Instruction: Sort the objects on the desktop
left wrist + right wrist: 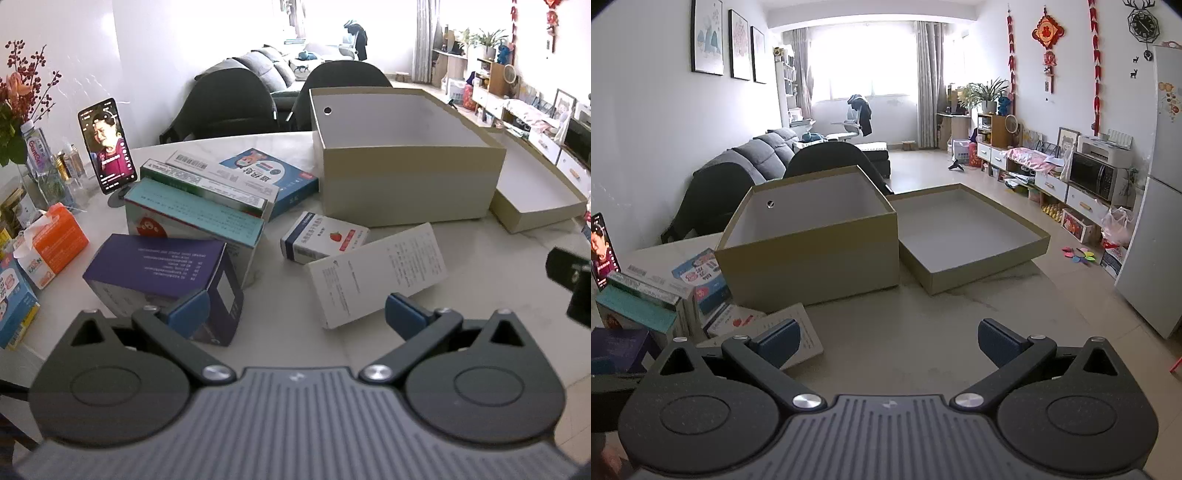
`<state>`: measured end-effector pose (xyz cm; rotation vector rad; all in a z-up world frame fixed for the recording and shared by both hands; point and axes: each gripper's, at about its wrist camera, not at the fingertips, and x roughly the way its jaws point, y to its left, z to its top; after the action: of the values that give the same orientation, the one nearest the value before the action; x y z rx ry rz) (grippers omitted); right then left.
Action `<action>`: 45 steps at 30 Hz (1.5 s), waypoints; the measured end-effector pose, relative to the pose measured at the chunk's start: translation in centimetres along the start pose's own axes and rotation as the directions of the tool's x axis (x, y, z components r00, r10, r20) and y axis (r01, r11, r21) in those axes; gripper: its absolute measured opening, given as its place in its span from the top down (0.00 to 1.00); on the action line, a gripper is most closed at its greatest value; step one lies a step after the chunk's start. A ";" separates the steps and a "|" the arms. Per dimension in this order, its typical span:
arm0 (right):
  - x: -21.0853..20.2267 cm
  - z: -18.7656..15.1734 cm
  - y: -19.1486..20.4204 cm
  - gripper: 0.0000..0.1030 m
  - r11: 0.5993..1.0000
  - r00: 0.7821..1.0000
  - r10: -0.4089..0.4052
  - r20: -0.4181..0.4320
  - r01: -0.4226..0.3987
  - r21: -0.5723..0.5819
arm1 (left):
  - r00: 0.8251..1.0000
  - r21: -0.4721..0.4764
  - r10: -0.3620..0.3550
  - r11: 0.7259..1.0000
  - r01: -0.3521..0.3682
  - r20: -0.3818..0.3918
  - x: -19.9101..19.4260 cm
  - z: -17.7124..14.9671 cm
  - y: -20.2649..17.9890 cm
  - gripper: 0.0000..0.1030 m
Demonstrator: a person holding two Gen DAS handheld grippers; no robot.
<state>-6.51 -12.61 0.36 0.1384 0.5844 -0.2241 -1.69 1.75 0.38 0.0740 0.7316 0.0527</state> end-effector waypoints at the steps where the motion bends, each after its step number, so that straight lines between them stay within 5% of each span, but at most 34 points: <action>1: -0.1 0.0 0.0 0.00 1.000 1.000 -0.002 -0.001 0.002 -0.001 | 1.000 0.003 -0.002 1.000 0.002 0.002 0.0 0.0 0.0 0.00; 17: -0.5 2.4 1.9 0.00 1.000 1.000 -0.002 0.018 0.002 -0.013 | 1.000 -0.004 0.006 1.000 -0.006 0.030 -0.7 0.1 0.4 0.00; 45: -0.1 1.3 3.3 0.00 1.000 1.000 0.027 0.010 -0.027 -0.015 | 1.000 -0.002 0.010 1.000 -0.010 0.026 -0.4 0.0 0.3 0.00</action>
<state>-5.12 -9.69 1.76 0.1311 0.5736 -0.1941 -2.03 2.05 0.67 0.0759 0.7052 0.0616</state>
